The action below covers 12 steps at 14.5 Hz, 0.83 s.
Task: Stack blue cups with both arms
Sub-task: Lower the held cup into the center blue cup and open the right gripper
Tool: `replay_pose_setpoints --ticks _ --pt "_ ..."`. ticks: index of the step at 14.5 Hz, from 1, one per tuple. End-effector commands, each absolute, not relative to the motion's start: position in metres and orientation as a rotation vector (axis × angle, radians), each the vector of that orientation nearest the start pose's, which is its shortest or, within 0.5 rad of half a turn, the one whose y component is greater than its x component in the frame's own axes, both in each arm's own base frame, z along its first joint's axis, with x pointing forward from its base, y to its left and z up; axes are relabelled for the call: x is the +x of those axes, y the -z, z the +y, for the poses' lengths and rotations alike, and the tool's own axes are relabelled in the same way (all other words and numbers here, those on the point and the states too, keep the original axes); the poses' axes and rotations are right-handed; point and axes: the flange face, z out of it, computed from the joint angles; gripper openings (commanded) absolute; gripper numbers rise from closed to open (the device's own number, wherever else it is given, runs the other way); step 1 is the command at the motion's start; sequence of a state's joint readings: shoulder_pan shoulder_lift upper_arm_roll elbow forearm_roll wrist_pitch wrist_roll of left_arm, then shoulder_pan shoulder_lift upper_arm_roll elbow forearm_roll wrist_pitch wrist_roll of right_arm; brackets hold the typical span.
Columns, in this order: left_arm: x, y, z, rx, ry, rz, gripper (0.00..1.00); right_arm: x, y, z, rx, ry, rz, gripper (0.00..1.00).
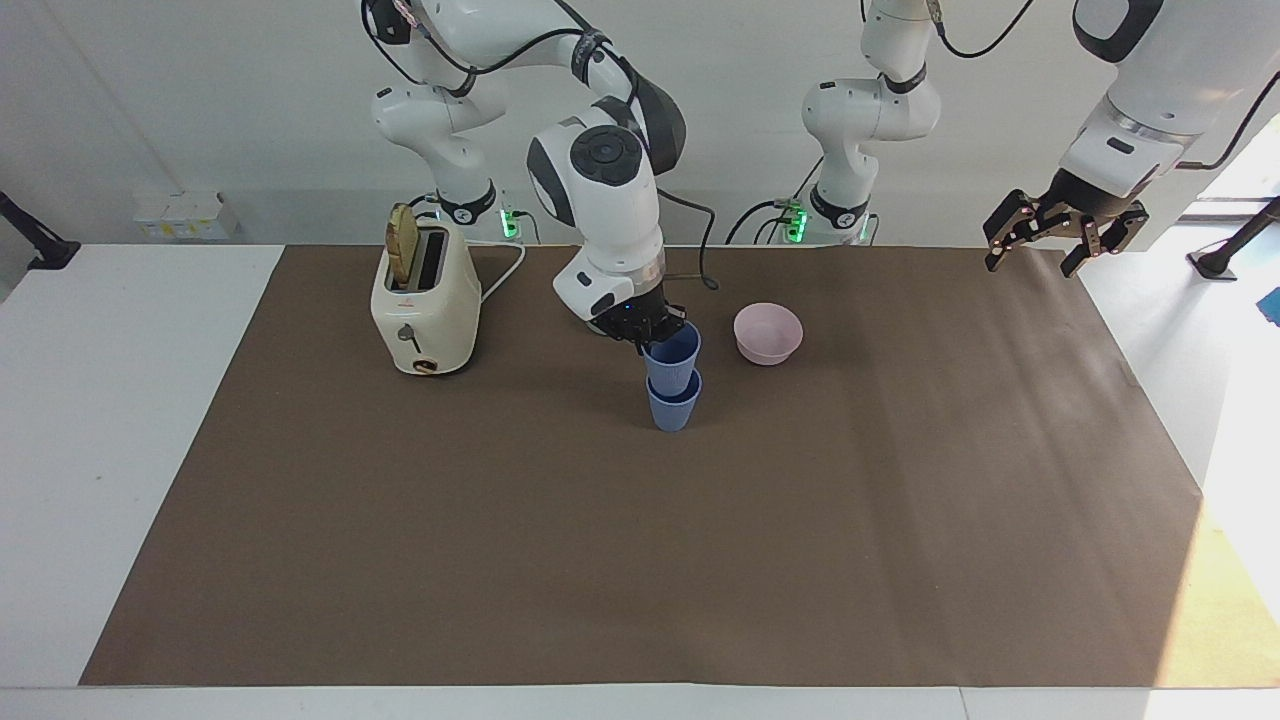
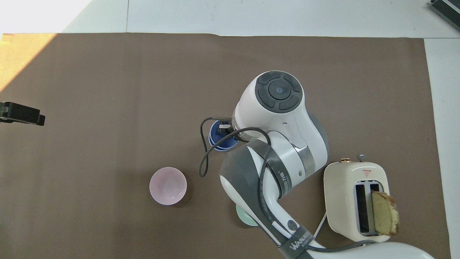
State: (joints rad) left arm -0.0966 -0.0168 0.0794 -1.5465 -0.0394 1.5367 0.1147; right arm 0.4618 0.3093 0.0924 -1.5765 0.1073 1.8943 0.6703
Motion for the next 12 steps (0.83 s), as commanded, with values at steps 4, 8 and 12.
replay_pose_setpoints --ticks 4,8,12 --pt "0.542 -0.645 -0.01 -3.16 0.014 0.215 1.0 0.552 -0.443 0.352 -2.997 -0.114 0.199 0.0" --pt "0.542 -0.644 -0.01 -3.16 0.012 0.215 1.0 0.556 -0.415 0.357 -2.996 -0.113 0.222 0.16" --pt "0.542 -0.645 -0.01 -3.16 0.014 0.215 1.0 0.553 -0.417 0.364 -3.008 -0.093 0.202 1.0"
